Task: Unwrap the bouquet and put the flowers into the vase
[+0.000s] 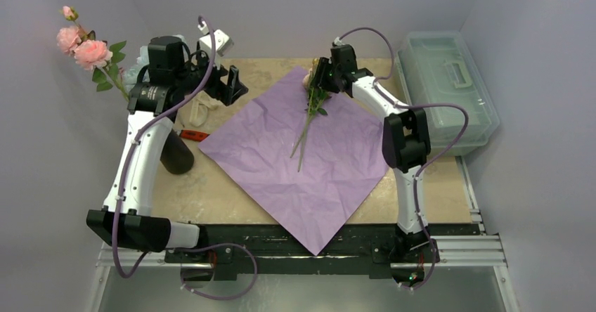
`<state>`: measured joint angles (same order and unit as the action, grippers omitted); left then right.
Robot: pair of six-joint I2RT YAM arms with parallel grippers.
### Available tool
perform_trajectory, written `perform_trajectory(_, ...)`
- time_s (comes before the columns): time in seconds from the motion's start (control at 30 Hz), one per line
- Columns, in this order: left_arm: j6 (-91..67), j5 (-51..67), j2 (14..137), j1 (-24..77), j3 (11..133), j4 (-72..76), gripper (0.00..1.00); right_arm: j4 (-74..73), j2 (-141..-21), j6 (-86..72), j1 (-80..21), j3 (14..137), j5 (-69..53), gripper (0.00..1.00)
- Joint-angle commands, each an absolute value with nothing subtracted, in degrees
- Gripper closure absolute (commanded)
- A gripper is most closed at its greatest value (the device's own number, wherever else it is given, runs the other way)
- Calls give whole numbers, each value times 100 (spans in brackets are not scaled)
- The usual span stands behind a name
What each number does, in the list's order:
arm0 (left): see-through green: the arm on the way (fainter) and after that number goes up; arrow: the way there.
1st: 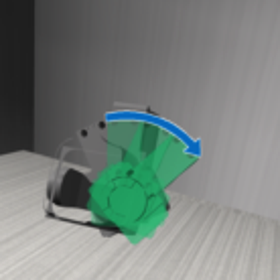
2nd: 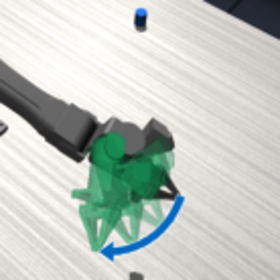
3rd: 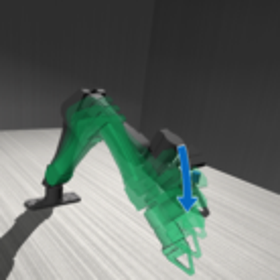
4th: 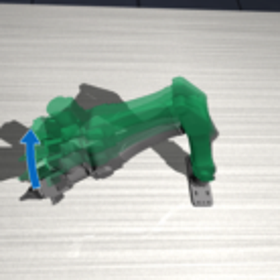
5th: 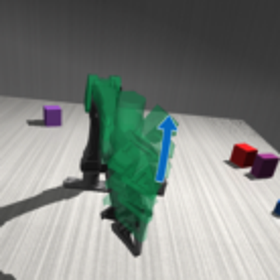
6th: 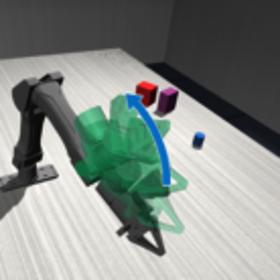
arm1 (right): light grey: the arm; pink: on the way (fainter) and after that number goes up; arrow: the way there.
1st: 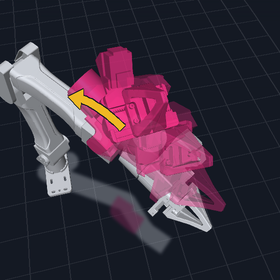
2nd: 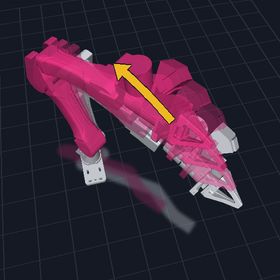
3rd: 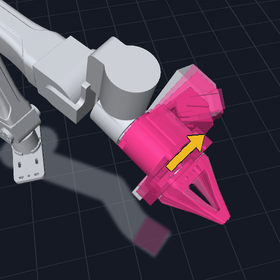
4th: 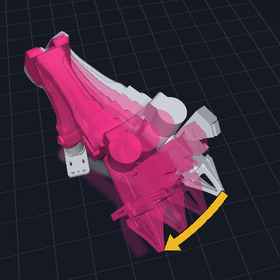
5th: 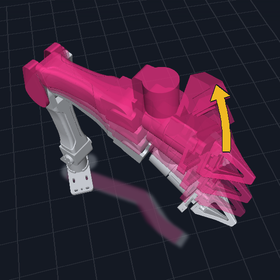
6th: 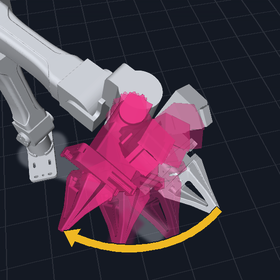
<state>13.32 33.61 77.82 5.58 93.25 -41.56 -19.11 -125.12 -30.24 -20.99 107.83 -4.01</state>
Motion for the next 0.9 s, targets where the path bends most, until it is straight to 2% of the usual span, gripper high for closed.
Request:
perform_trajectory(0.0,1558,3158,7745,822,9263,-3885,20,-1842,-12737,-2945,-2133,11301,-17,49)
perform_trajectory(0.3,1533,3016,7839,1010,9191,-3723,19,-1501,-13546,-2774,-2129,11731,10,55)
perform_trajectory(0.57,1464,2925,7923,1045,9181,-3694,20,-1322,-13995,-2733,-2128,11933,-210,67)
perform_trajectory(0.73,1454,2878,7918,1115,9091,-3694,20,-1297,-14107,-2890,-2137,11901,-472,66)
perform_trajectory(0.87,1463,2805,7919,1125,9073,-3720,20,-1239,-14123,-3077,-2136,11916,-831,59)
